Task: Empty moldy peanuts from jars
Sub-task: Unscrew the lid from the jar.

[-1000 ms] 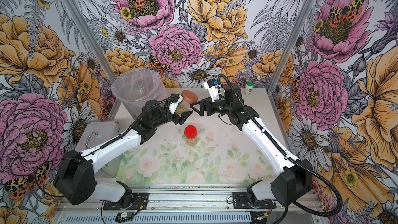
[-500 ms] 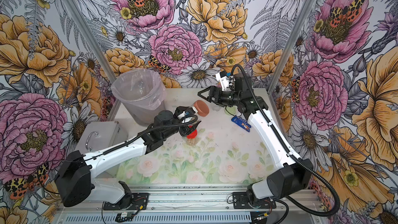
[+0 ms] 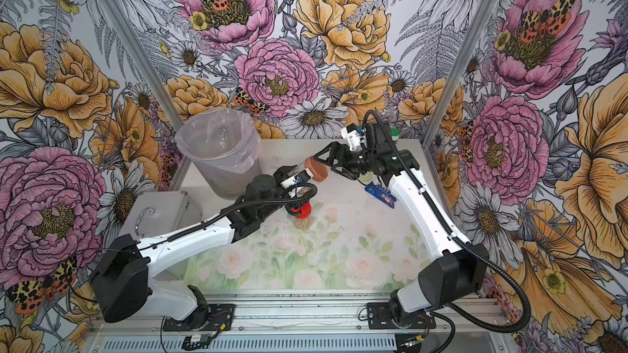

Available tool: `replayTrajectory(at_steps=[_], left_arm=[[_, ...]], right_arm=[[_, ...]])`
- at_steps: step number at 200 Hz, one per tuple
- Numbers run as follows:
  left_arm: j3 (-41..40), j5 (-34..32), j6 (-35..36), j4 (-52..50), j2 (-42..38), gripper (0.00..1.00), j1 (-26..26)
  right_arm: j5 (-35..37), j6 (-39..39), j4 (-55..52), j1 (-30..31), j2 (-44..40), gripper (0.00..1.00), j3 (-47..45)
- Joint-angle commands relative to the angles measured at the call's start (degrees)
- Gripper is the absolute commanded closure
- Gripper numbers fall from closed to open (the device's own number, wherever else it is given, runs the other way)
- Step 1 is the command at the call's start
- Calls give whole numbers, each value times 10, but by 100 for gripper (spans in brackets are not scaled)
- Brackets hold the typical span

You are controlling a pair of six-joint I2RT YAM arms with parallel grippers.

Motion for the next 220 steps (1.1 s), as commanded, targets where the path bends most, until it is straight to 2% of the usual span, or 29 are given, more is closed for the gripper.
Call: replayTrajectory(at_steps=[1,140,220], left_arm=[[20,-12,10,67,3,73,-2],[31,0,9,70,2,73,-1],[37,-1,10,64,4,73,-1]], right_arm=[[11,6,-7,6,12,6,26],[51,-37,-30,18,47,5,41],[46,-47,-31,34,61,12,53]])
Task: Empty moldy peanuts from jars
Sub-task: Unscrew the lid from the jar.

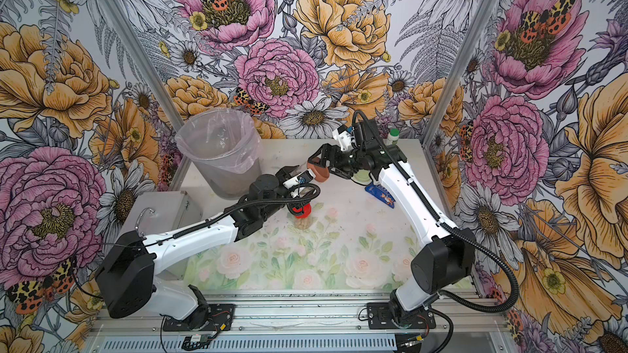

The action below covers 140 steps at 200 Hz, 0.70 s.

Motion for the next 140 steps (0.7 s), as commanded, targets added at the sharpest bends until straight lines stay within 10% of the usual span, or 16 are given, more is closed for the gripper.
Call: replayTrajectory(at_steps=[1,57,140], left_arm=[[31,-2,2,58,-12,73,-1],[29,44,-32,65,-30,74,9],[7,306,-180,74,-107,75,91]], right_arm=[[6,-13,-2,6,8,12,13],[4,-72,-16,12,7,30,3],[-97,-251,-33,7,-4,39,-18]])
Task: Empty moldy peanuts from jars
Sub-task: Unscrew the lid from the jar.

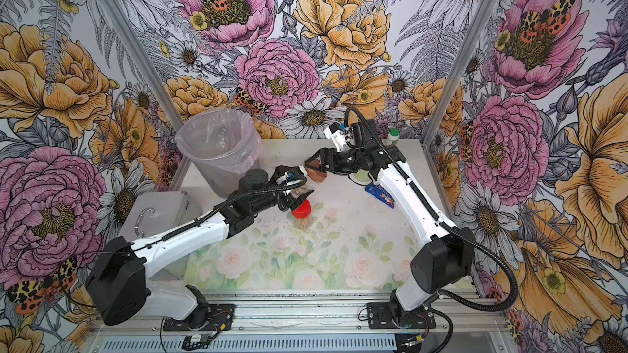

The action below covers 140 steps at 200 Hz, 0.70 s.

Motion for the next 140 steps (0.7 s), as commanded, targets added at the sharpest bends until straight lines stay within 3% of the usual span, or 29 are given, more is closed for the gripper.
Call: replayTrajectory(at_steps=[1,27,60,86,140], left_arm=[[14,121,-86,118,-65,74,29],[16,204,-120,110,-75,76,54],[20,246,-132,95,-76,76,67],[26,252,-126,78,-76,77,69],[28,250,-124,76,-71,80,73]], right_arm=[[-29,-99,-50,2,-6,39,-13],[-34,-171,-74,-5,-8,41,-5],[-67,-286,-127,-3,-7,41,5],[-78,-370,-171,-3,-10,39,5],[-62,-411,-210,-1,2,39,24]])
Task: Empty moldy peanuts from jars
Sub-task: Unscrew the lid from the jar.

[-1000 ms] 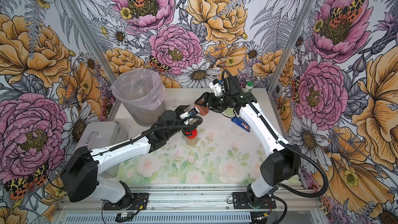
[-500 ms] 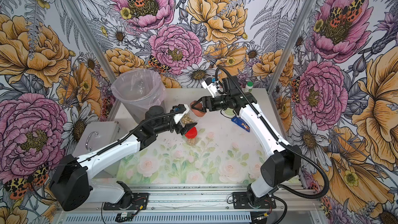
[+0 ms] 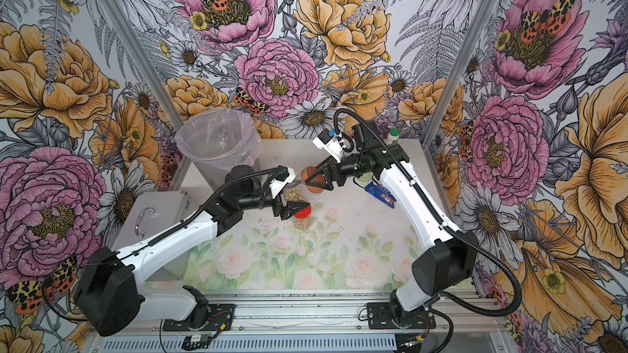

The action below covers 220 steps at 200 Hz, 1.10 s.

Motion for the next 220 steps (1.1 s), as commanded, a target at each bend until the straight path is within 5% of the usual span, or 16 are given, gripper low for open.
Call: replayTrajectory(at_steps=[1,94,220], left_arm=[[35,-8,-27,124,-40,80,19],[36,-15,-24,121,-33,83,23],[30,-27,-20,117,-40,83,24]], right_arm=[[36,-56,-90,-1,11,38,0],[22,-60,-89,6,7,21,25],[8,-64,-87,7,0,11,63]])
